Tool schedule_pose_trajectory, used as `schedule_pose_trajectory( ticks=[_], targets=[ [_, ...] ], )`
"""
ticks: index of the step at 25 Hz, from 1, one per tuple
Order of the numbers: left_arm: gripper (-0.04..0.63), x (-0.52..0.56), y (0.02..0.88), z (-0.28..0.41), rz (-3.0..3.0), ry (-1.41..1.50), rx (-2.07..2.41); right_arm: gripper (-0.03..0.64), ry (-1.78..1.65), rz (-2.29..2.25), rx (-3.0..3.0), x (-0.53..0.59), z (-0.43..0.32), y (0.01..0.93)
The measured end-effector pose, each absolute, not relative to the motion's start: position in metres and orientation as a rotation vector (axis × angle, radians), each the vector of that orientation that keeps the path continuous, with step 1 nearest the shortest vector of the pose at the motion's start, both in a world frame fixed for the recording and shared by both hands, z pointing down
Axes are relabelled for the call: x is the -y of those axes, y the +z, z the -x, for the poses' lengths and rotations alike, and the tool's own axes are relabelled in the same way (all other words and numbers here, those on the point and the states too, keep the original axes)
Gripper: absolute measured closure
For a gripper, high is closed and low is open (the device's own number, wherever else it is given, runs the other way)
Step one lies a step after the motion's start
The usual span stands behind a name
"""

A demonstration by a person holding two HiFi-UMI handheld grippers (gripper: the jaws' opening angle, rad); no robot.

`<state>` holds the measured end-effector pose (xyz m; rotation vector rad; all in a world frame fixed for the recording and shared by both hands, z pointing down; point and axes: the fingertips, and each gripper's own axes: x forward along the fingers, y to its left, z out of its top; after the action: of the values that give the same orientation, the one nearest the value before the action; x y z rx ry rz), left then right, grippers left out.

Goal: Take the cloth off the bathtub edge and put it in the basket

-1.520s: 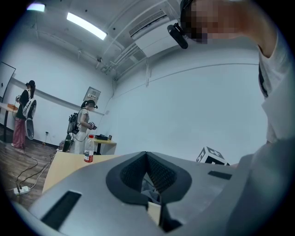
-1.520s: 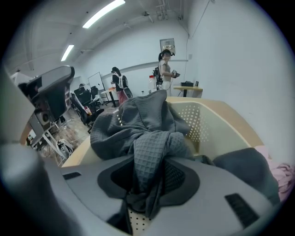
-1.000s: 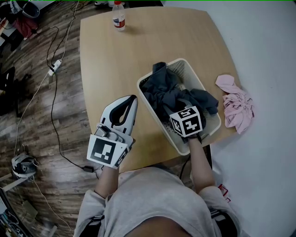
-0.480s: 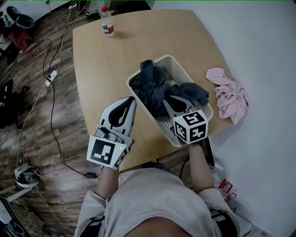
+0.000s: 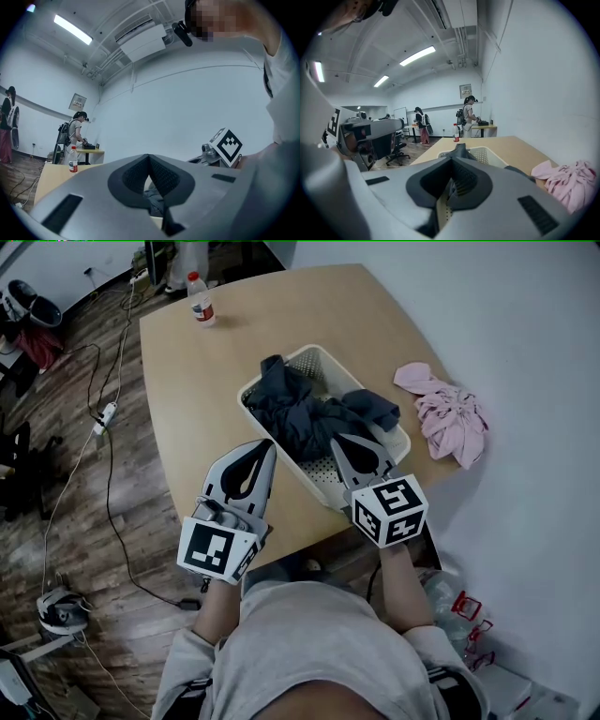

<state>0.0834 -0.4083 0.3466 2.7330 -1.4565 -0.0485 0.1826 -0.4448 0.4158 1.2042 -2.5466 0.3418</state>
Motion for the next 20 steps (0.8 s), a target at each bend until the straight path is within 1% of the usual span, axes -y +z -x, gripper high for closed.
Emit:
schedule_pose_trajectory(
  ticks=[9,20],
  targets=[
    [0.6,0.361,0.327,-0.117,-2.807,-0.039,1.432,0.606,0.278,-1.294,2.646,0.394,-0.215,0.37],
    [0.6,0.306,0.313,-0.152,-2.88,-0.022,1.415,0.607,0.196,-1.356,2.725,0.331,-0.244,0.338]
  ],
)
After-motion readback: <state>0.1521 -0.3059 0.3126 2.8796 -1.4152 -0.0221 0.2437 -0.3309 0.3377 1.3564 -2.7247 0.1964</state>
